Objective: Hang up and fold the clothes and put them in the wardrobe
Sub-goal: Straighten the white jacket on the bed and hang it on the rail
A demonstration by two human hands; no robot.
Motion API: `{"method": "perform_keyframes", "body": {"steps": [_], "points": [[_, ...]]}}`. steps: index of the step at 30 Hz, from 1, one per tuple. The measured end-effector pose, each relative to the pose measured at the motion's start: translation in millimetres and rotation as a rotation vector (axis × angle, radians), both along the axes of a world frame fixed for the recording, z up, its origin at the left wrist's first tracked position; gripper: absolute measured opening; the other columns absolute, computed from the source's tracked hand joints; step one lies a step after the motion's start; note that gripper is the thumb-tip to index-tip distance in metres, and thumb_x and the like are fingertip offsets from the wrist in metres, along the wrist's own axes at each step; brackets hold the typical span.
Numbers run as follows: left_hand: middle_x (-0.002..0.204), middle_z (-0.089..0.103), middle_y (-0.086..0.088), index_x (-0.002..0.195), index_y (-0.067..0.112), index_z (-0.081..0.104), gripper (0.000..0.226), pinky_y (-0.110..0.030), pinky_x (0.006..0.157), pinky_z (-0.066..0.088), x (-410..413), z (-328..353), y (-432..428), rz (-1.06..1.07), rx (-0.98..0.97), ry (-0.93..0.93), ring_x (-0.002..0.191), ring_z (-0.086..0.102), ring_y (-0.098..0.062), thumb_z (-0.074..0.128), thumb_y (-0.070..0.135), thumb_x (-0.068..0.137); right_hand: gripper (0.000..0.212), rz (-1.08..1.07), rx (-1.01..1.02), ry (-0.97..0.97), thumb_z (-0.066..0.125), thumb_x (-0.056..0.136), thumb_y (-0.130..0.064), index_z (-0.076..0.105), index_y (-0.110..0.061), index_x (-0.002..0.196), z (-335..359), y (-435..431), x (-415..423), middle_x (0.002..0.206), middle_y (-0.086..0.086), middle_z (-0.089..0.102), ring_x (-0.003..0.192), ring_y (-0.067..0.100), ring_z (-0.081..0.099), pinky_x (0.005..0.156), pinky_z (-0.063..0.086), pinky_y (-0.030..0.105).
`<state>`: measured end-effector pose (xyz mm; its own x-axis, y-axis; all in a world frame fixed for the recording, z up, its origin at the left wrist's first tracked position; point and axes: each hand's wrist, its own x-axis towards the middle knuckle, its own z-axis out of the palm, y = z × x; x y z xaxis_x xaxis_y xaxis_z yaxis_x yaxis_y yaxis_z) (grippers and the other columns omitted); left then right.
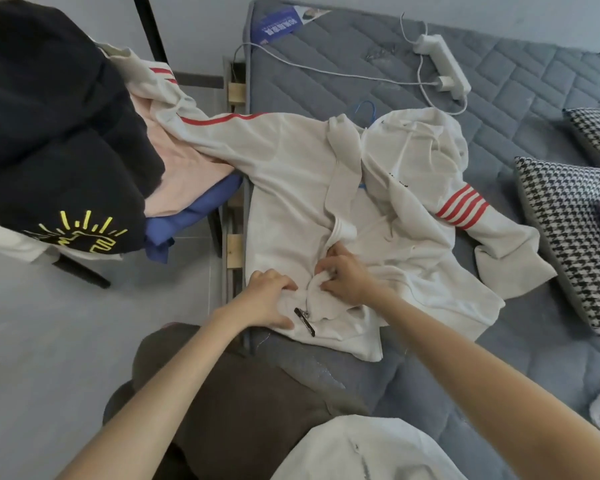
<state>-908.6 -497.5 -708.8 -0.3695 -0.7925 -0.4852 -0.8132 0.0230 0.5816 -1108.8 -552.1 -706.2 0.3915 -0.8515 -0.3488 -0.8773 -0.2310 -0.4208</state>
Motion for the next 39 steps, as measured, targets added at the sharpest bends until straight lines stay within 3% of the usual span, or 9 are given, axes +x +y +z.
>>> {"method": "perform_keyframes", "body": {"steps": [10, 16, 20, 24, 27, 30, 33, 36, 39], "points": [[0.139, 0.036, -0.002, 0.145, 0.022, 0.033, 0.087, -0.032, 0.099, 0.031, -12.7, 0.1, 19.2, 0.084, -0.054, -0.001, 0.131, 0.025, -0.023, 0.078, 0.037, 0.071, 0.028, -0.082, 0.028, 0.021, 0.078, 0.071, -0.006, 0.071, -0.012, 0.097, 0.0, 2.2, 6.1, 0.106, 0.004, 0.036, 0.099, 0.027, 0.049, 0.083, 0.043, 0.032], [0.149, 0.032, -0.005, 0.15, 0.017, 0.022, 0.097, -0.031, 0.106, 0.029, -29.9, -0.4, 56.2, 0.168, -0.187, -0.039, 0.136, 0.029, -0.025, 0.08, 0.028, 0.072, 0.035, -0.093, -0.293, -0.135, 0.055, 0.079, 0.007, 0.061, -0.011, 0.109, -5.0, 43.5, 1.9, 0.127, 0.012, 0.045, 0.103, 0.03, 0.051, 0.073, 0.045, 0.035], [0.147, 0.036, -0.007, 0.145, 0.013, 0.034, 0.083, -0.034, 0.107, 0.032, -32.7, 2.5, 87.1, 0.297, -0.295, -0.017, 0.133, 0.034, -0.025, 0.077, 0.017, 0.074, 0.038, -0.042, -0.291, -0.17, 0.056, 0.089, -0.007, 0.055, -0.01, 0.127, 3.4, 69.0, -14.4, 0.137, 0.01, 0.043, 0.108, 0.029, 0.056, 0.087, 0.048, 0.04], [0.15, 0.033, -0.004, 0.145, 0.011, 0.035, 0.073, -0.033, 0.11, 0.03, -38.6, 8.5, 114.1, 0.452, -0.295, 0.052, 0.137, 0.032, -0.022, 0.07, 0.013, 0.082, 0.048, 0.219, -0.276, -0.017, 0.059, 0.091, -0.032, 0.05, -0.018, 0.136, 10.9, 95.4, -28.2, 0.146, 0.004, 0.042, 0.131, 0.025, 0.042, 0.109, 0.03, 0.037], [0.147, 0.036, -0.003, 0.144, 0.015, 0.038, 0.066, -0.029, 0.106, 0.031, -47.8, 14.5, 127.2, 0.487, -0.317, 0.095, 0.134, 0.035, -0.02, 0.066, 0.01, 0.085, 0.037, 0.226, -0.384, 0.137, 0.048, 0.097, -0.022, 0.052, -0.023, 0.134, 16.4, 101.9, -26.2, 0.144, -0.001, 0.047, 0.126, 0.025, 0.045, 0.103, 0.033, 0.036], [0.131, 0.05, -0.002, 0.132, 0.016, 0.051, 0.052, -0.026, 0.097, 0.038, -57.2, 17.9, 137.1, 0.567, -0.36, 0.141, 0.119, 0.049, -0.018, 0.067, 0.011, 0.084, 0.037, 0.139, -0.561, 0.158, 0.043, 0.097, -0.011, 0.06, -0.026, 0.126, 24.8, 105.3, -30.7, 0.126, -0.007, 0.062, 0.111, 0.021, 0.048, 0.089, 0.031, 0.03], [0.106, 0.062, 0.001, 0.115, 0.015, 0.06, 0.028, -0.021, 0.08, 0.041, -72.5, 20.7, 144.5, 0.685, -0.241, 0.236, 0.094, 0.055, -0.011, 0.063, 0.014, 0.087, 0.028, -0.043, -0.69, -0.053, 0.053, 0.092, -0.011, 0.069, -0.021, 0.113, 46.0, 113.8, -49.4, 0.107, -0.004, 0.07, 0.094, 0.024, 0.055, 0.076, 0.031, 0.032], [0.086, 0.058, -0.001, 0.093, 0.014, 0.061, 0.007, -0.022, 0.067, 0.043, -98.8, 24.3, 149.0, 0.722, 0.085, 0.407, 0.08, 0.055, -0.014, 0.055, 0.017, 0.092, 0.028, -0.16, -0.729, -0.297, 0.055, 0.082, -0.002, 0.072, -0.014, 0.101, 67.6, 131.6, -79.0, 0.097, 0.001, 0.071, 0.085, 0.025, 0.063, 0.07, 0.044, 0.035], [0.085, 0.056, -0.001, 0.078, 0.017, 0.053, 0.019, -0.026, 0.076, 0.05, -129.3, 21.2, 153.2, 0.835, 0.384, 0.588, 0.082, 0.055, -0.016, 0.051, 0.023, 0.096, 0.028, -0.189, -0.708, -0.373, 0.054, 0.082, 0.004, 0.069, -0.01, 0.101, 66.4, 156.6, -110.5, 0.097, 0.003, 0.07, 0.084, 0.024, 0.064, 0.069, 0.051, 0.037]]}}
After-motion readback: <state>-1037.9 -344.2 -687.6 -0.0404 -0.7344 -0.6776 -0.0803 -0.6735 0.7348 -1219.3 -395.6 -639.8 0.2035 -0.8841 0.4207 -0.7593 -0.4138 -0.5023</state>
